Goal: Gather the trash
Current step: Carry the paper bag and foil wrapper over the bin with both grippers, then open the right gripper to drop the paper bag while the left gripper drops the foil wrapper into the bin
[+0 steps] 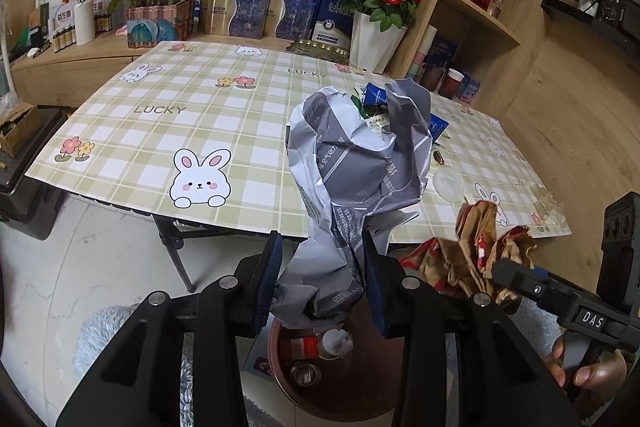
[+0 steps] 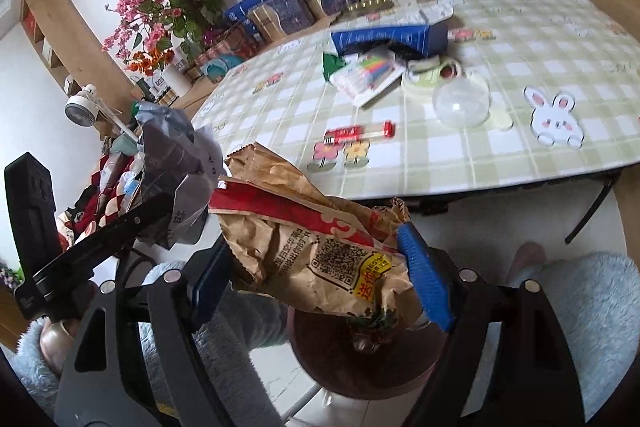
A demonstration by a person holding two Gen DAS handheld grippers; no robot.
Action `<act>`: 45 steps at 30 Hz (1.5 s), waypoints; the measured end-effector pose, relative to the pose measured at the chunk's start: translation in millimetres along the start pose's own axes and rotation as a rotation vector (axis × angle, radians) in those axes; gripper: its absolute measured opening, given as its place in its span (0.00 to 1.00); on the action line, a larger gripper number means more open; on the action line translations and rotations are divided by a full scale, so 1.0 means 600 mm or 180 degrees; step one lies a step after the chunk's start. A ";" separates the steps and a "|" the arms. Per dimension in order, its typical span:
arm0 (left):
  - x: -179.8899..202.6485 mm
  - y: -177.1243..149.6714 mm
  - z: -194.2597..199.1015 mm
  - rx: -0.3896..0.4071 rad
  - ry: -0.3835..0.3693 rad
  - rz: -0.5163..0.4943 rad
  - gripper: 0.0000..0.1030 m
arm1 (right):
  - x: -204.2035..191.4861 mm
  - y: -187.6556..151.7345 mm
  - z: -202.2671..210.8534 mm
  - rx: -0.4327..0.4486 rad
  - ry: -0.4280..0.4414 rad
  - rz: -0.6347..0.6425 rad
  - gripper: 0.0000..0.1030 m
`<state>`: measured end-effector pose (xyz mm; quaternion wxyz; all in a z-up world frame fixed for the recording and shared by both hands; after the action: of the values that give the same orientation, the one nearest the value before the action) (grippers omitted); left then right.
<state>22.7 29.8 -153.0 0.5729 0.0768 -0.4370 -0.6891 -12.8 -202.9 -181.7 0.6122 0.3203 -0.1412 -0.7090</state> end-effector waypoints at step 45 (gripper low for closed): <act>0.008 -0.085 -0.122 -0.0868 -0.0375 -0.0006 0.38 | 0.100 0.014 -0.054 0.0703 -0.1070 0.0321 0.94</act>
<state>28.5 -14.0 -230.9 0.5507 -0.0418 -0.3721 -0.7460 11.5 -256.1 -217.9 0.5759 0.2552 -0.3340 -0.7012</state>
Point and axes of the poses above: each gripper's, at about its wrist camera, not at the fingertips, and z roughly against the way its jaws point, x to its right, y to its top, the point moved 2 cm from there along -z, roughly the way its jaws point, and after that the axes turned 13 degrees about -y, right-handed, at the moved point
